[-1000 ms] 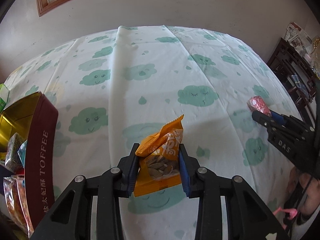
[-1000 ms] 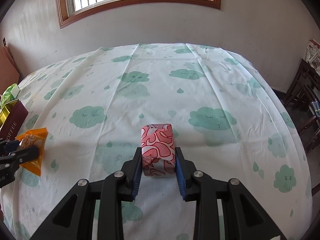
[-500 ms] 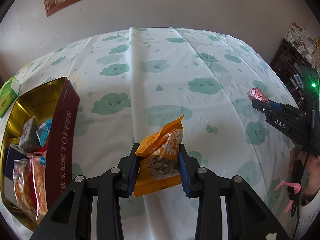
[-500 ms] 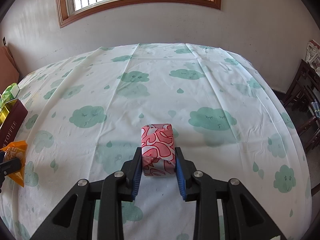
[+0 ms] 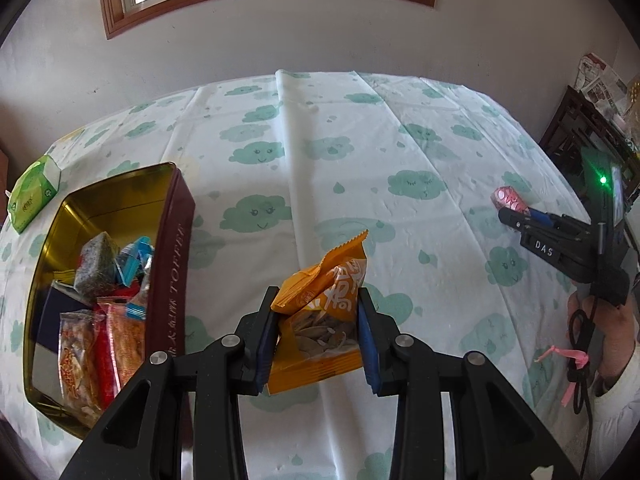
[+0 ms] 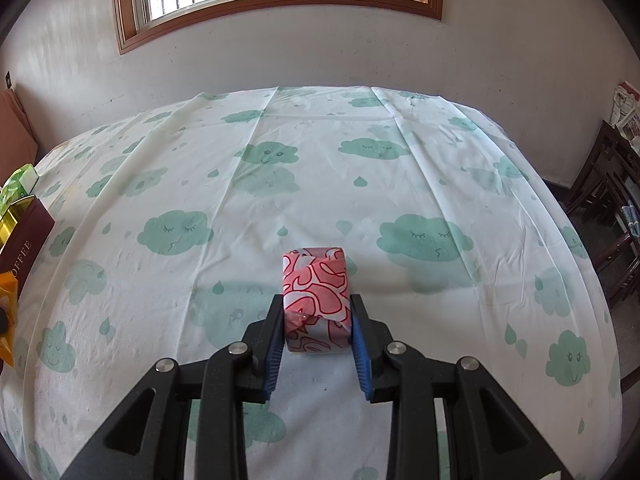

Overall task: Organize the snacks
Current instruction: 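Carry the orange packet into the tin and open the left tool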

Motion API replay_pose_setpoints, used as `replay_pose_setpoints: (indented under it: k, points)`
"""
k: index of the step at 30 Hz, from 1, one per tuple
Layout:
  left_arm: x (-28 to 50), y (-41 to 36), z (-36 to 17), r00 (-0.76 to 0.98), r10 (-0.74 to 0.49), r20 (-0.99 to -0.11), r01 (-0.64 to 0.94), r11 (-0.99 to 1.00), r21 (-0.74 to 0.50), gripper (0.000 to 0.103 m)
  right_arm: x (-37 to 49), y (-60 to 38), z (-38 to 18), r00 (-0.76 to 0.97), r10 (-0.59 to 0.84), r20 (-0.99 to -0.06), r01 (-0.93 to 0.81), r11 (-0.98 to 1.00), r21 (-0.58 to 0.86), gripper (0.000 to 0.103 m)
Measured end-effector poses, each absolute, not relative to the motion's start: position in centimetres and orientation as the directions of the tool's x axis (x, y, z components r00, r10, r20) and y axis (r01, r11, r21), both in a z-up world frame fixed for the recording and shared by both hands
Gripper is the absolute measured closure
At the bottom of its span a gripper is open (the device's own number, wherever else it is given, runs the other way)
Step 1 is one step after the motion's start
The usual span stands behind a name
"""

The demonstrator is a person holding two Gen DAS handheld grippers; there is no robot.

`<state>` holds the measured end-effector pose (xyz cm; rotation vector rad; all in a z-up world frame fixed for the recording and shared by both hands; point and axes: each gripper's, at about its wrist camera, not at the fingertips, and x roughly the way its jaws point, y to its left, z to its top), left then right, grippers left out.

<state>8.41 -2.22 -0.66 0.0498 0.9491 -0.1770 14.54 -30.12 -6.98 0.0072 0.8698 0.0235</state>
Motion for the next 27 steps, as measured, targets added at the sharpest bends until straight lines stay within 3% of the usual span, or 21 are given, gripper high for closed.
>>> replay_pose_setpoints:
  k: [12,27]
  points:
    - [8.2,1.4,2.0,0.608,-0.093,-0.788,0.137,0.991,-0.011,0.071,14.6,-30.2,-7.0,0.644,0.02,-0.764,-0.018,1.0,0.011,0.072]
    - [9.4,11.8,2.1,0.601,0.096,-0.794,-0.041,0.995,0.09,0.071,14.6,-30.1,-7.0,0.644,0.019,-0.765,-0.018,1.0,0.01,0.072]
